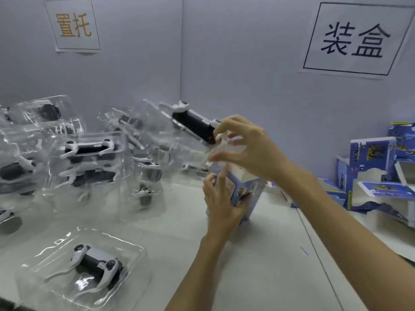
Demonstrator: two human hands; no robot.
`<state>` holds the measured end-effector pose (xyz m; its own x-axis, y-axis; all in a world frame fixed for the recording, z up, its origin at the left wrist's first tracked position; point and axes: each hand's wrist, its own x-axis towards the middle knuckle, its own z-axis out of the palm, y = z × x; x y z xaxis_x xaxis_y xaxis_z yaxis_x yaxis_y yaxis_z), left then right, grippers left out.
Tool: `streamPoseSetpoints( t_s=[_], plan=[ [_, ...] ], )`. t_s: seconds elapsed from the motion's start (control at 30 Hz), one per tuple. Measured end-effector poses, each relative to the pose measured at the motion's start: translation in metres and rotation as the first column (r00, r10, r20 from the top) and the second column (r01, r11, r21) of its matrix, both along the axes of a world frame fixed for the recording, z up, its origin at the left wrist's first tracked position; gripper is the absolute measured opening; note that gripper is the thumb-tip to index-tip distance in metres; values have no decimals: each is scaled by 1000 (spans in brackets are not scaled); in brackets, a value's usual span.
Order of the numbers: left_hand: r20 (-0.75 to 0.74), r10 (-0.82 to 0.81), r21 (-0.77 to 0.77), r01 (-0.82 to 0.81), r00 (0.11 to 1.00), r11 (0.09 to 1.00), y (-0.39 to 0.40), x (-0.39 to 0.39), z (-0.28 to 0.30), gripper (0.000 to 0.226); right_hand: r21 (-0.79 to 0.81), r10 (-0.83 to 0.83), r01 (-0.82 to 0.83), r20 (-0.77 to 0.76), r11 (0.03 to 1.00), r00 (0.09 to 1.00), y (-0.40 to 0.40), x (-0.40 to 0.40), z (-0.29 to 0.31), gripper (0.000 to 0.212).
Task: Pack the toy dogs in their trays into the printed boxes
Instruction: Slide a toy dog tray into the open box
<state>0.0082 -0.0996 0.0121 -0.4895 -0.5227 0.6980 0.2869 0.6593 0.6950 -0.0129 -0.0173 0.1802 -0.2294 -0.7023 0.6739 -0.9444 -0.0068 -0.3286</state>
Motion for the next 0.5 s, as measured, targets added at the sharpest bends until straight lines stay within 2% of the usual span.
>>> streamPoseSetpoints(
  t_s=[0.07, 0.13, 0.33, 0.43, 0.5],
  plan=[
    [11, 92, -90, -91, 996, 992, -11, -4, 0, 99, -54, -49, 51, 52, 997, 997, 22, -10, 12, 38],
    [45, 188, -79, -184, 981, 980, -25, -6, 4, 96, -105, -95, 105, 102, 989, 990, 45, -20, 17, 35],
    [93, 197, -42, -194, 976, 980, -39, -1, 2, 89, -186, -244, 290, 236, 939, 941, 120, -50, -18, 45],
    [63, 180, 6, -181, 982, 984, -40, 0, 4, 92, -152, -296, 359, 325, 921, 898, 145, -63, -58, 39],
    [22, 171, -16, -171, 985, 985, -37, -1, 5, 93, -109, -347, 410, 368, 905, 863, 155, -70, -89, 38]
  ],
)
